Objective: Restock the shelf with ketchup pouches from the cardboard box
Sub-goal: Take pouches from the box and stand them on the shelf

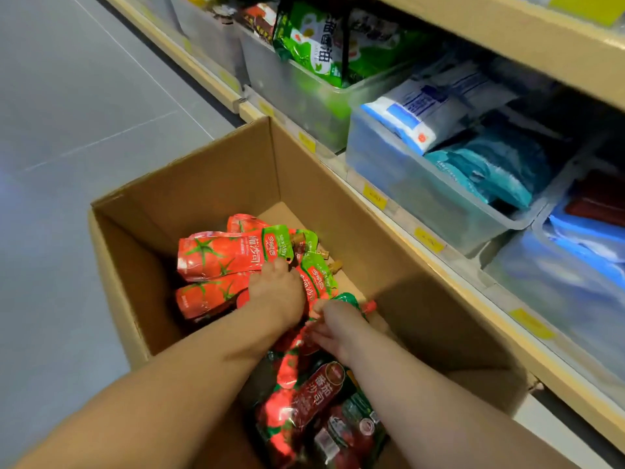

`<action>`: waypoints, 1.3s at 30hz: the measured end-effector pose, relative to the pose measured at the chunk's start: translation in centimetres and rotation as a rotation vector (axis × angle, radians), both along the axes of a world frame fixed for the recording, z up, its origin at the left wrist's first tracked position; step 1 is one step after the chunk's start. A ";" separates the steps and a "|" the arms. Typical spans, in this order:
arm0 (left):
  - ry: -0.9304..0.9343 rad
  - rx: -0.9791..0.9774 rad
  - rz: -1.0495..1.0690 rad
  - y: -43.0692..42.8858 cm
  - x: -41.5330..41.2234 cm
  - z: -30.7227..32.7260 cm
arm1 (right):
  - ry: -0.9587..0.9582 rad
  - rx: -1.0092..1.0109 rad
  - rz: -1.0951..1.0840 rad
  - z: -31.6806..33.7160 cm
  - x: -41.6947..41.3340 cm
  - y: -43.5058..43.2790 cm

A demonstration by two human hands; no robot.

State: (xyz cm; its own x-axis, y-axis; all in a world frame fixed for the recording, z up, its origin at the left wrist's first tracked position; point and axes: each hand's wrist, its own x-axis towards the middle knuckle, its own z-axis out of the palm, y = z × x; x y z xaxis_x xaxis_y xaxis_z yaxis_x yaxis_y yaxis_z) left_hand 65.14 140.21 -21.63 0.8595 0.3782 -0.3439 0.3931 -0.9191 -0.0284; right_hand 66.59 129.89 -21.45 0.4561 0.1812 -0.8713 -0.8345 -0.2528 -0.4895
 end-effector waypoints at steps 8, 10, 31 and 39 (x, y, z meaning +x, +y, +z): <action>-0.050 -0.103 0.161 0.6 1.9 -0.3 | 0.058 0.036 -0.052 -1.4 0.2 -0.2; -0.068 -0.145 0.197 1.0 2.0 -0.1 | 0.085 0.054 -0.078 -1.7 0.3 -0.1; -0.880 -0.667 0.314 -0.5 -1.8 15.5 | -0.903 0.056 0.250 10.8 1.5 -4.5; -0.992 -0.924 0.114 -7.6 4.4 26.0 | -1.234 -0.030 0.012 22.2 5.1 -12.9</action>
